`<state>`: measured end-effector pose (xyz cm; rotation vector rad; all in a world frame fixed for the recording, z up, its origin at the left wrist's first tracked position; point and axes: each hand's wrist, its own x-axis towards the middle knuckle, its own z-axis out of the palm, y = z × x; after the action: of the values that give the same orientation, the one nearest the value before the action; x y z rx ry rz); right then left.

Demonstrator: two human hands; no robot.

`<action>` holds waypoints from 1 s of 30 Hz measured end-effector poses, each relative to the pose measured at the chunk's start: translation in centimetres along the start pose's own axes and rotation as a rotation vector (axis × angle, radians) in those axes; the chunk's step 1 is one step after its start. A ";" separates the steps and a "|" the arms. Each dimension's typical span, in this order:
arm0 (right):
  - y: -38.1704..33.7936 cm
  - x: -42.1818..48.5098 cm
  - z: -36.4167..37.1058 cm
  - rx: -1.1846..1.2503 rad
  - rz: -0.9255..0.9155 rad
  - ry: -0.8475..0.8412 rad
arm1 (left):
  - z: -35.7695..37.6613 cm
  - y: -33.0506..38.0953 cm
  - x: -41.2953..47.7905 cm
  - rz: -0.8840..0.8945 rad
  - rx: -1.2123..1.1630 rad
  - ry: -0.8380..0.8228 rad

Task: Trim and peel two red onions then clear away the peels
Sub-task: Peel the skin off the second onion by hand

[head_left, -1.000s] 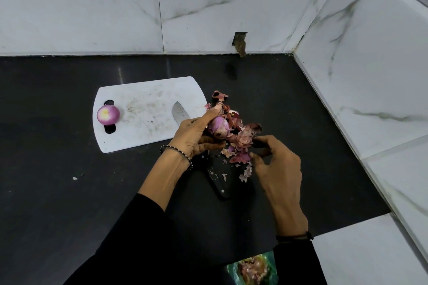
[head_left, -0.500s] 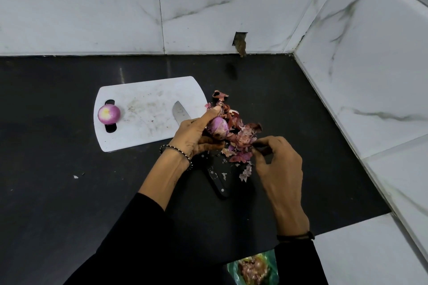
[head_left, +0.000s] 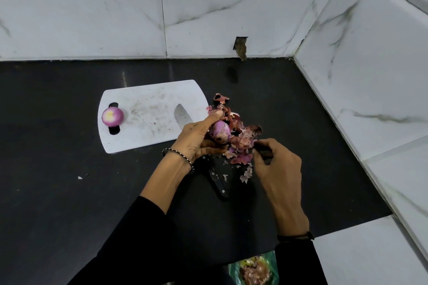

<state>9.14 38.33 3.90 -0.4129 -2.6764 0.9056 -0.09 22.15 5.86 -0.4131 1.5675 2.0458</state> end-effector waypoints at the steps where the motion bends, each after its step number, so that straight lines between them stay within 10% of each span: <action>1: -0.1 0.0 0.0 0.001 0.005 -0.003 | 0.0 0.0 0.0 0.000 0.000 0.002; 30: -3.0 -0.2 -2.1 0.244 -0.256 0.083 | 0.6 0.8 -0.7 0.029 0.044 -0.118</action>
<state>9.56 37.12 7.33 -0.0499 -2.4321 1.0901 0.06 22.43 6.99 -0.2503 1.5530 2.0150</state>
